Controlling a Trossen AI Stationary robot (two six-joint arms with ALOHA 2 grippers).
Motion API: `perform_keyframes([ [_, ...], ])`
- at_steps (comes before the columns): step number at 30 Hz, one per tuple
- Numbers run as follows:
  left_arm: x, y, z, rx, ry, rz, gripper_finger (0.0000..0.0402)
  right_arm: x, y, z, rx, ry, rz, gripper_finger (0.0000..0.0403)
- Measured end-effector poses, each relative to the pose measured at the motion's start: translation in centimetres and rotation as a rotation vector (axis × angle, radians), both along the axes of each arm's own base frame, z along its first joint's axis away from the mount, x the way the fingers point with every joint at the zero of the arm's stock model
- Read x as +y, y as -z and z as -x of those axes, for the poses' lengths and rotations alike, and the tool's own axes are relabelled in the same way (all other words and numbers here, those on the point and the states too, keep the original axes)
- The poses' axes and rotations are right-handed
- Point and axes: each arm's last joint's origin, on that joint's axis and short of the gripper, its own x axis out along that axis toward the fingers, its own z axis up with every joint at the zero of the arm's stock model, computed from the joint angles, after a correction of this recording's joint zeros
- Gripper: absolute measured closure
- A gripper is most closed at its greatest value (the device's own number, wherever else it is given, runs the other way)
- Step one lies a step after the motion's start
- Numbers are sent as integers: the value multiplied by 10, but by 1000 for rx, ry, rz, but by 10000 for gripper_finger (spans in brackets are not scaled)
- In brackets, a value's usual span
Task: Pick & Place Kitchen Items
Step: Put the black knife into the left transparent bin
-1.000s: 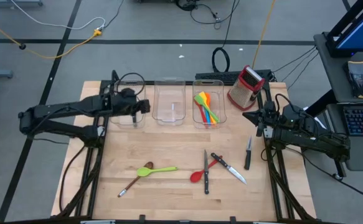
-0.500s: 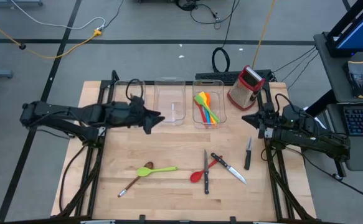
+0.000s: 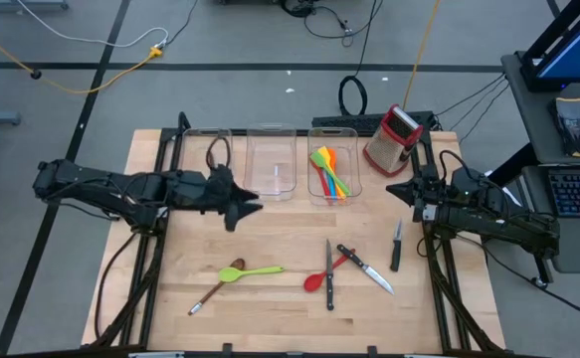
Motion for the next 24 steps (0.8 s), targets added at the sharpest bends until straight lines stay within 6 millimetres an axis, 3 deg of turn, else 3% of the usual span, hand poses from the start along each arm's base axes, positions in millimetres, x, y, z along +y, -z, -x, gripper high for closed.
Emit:
perform_keyframes([
  [5,-4,-2,0,-18,161,-93,188,0,-1,0,-9,-2,1,403],
  [11,-3,-4,4,-49,196,-189,188,-1,-5,-6,-36,-27,3,403],
  [18,0,24,37,-145,184,-171,188,-5,-9,-21,35,-42,-41,403],
  [24,2,45,71,-203,194,-143,188,-9,-13,-38,197,-59,-141,403],
])
